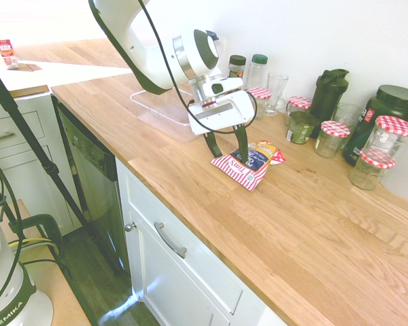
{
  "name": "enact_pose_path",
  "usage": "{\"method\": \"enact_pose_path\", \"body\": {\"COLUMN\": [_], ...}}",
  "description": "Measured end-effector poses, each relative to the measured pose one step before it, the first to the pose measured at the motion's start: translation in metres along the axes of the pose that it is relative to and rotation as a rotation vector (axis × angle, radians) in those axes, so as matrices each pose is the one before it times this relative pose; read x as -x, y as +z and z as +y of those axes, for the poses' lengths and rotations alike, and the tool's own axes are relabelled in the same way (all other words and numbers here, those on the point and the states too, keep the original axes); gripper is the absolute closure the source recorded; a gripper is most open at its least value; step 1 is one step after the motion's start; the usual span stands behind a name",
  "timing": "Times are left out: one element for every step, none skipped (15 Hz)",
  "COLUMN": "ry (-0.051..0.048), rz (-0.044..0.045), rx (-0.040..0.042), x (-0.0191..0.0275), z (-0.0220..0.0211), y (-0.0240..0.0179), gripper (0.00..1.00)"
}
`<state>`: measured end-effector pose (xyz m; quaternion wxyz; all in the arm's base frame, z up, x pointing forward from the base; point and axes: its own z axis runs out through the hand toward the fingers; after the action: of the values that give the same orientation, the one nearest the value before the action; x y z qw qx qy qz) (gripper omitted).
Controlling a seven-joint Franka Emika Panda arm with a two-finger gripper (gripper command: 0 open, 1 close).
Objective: Put the chip bag into the container
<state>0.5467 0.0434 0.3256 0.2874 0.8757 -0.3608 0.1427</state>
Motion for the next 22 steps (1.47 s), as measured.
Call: {"method": "enact_pose_path", "body": {"ry": [0.00026, 0.0001, -0.00105, -0.00074, 0.00083, 0.00114, 0.00091, 0.00164, 0.00142, 0.00029, -0.00191, -0.00151, 0.0004, 0.00116, 0.0009, 0.00328, 0.00946, 0.01409, 0.02047, 0.02322, 0.02576, 0.02008], "rz": [0.00317, 0.00167, 0.00466, 0.00465, 0.0016, -0.00018, -0.0016, -0.0015, -0.00177, -0.00068, 0.0009, 0.00201, 0.00047, -0.00002, 0.00025, 0.00077, 0.00298, 0.00471, 0.0065, 0.00937, 0.00965, 0.01054], "rx": [-0.00077, -0.00146, -0.00097, 0.00062, 0.00086, 0.0018, 0.00193, 0.00063, 0.00189, 0.00049, 0.00094, 0.00184, 0.00109, 0.00009, -0.00029, -0.00086, -0.00457, -0.01099, -0.01676, -0.02007, -0.02603, -0.02833], "x": [-0.00067, -0.00081, -0.00035, 0.00015, 0.00029, 0.00009, -0.00033, -0.00063, -0.00034, -0.00011, 0.0004, 0.00054, 0.00061, 0.00031, 0.0001, -0.00036, -0.00219, -0.00505, -0.00715, -0.00867, -0.01007, -0.00959], "z": [0.00015, 0.00012, -0.00043, -0.00026, -0.00015, 0.00018, 0.00065, 0.00074, 0.0011, 0.00085, 0.00059, 0.00043, 0.00016, -0.00008, -0.00009, 0.00022, 0.00102, 0.00242, 0.00429, 0.00546, 0.00614, 0.00596], "y": [0.00046, 0.00167, 0.00172, 0.00204, 0.00171, 0.00153, 0.0021, 0.00203, 0.00195, 0.00174, 0.00152, 0.00112, 0.00062, 0.00001, -0.0002, -0.00059, -0.00295, -0.007, -0.01087, -0.01383, -0.01734, -0.02023], "gripper": [1.0, 1.0, 1.0, 1.0, 1.0, 1.0, 1.0, 1.0, 1.0, 1.0, 1.0, 1.0, 1.0, 1.0, 1.0, 1.0, 1.0, 1.0, 1.0, 1.0, 1.0, 1.0]}}
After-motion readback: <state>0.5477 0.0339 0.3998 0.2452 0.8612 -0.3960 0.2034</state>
